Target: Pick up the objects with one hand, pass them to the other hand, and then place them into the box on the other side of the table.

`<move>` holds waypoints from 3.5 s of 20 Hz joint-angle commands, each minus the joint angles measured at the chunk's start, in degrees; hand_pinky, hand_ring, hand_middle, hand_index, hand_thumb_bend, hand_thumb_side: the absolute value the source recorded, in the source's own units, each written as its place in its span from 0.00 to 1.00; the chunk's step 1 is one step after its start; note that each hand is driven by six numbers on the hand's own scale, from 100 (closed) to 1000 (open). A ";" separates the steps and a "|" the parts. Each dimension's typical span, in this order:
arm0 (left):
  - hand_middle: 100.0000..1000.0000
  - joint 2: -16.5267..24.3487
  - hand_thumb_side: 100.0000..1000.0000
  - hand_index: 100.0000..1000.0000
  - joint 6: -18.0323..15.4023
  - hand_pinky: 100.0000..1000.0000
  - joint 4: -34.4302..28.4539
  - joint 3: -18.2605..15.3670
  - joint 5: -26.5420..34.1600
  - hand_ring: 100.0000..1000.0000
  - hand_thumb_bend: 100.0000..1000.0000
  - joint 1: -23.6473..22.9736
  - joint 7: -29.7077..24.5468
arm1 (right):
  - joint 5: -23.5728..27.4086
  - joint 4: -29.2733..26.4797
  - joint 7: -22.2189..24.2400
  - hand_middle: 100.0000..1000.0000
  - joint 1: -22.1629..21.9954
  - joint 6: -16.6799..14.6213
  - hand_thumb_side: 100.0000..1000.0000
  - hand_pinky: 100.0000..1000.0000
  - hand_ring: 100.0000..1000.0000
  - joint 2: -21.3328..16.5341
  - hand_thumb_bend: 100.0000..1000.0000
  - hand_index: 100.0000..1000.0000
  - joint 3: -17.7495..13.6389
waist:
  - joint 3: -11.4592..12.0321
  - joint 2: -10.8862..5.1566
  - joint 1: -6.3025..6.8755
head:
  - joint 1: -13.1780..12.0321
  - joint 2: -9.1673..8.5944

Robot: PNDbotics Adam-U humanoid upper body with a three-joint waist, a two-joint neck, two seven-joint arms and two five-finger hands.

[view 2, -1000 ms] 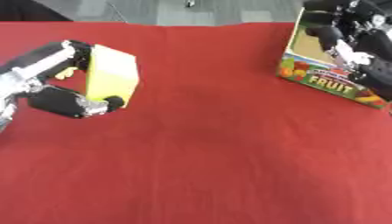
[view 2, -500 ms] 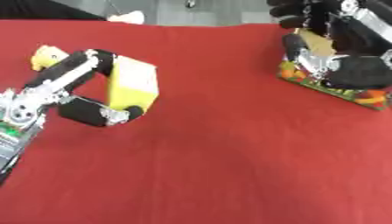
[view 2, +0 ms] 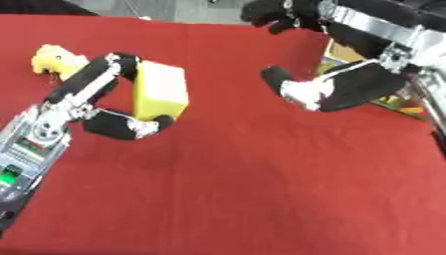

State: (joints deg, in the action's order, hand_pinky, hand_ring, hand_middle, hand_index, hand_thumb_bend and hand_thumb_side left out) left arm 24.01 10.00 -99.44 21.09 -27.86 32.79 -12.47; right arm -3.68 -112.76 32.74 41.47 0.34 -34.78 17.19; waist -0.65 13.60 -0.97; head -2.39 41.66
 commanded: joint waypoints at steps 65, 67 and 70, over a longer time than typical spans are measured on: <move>0.51 -6.16 0.19 0.54 -0.51 0.66 2.90 -0.02 -6.86 0.60 0.00 -0.28 8.07 | -26.02 17.52 2.64 0.84 12.97 -5.00 0.36 0.88 0.91 14.01 0.29 0.89 12.00 | -0.49 -2.02 -1.35 | 2.04 1.37; 0.51 -6.25 0.18 0.54 -0.56 0.66 2.79 0.02 -6.96 0.60 0.00 -0.28 8.05 | -26.33 17.84 2.29 0.84 12.99 -4.93 0.35 0.88 0.91 14.20 0.30 0.89 11.90 | -0.48 -2.00 -1.34 | 2.12 1.35; 0.51 -6.35 0.17 0.53 -0.78 0.66 2.61 0.10 -7.33 0.60 0.00 -0.26 8.04 | -26.91 18.40 1.67 0.84 12.99 -4.91 0.35 0.88 0.91 14.45 0.30 0.90 11.80 | -0.49 -1.97 -1.33 | 2.18 1.23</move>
State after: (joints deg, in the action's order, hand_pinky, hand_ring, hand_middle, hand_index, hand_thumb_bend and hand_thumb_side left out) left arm 17.56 9.49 -95.41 21.51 -35.04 31.78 -4.51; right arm -30.13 -94.16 34.86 53.59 -4.59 -20.12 29.43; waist -1.13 12.76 -2.49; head -0.36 42.75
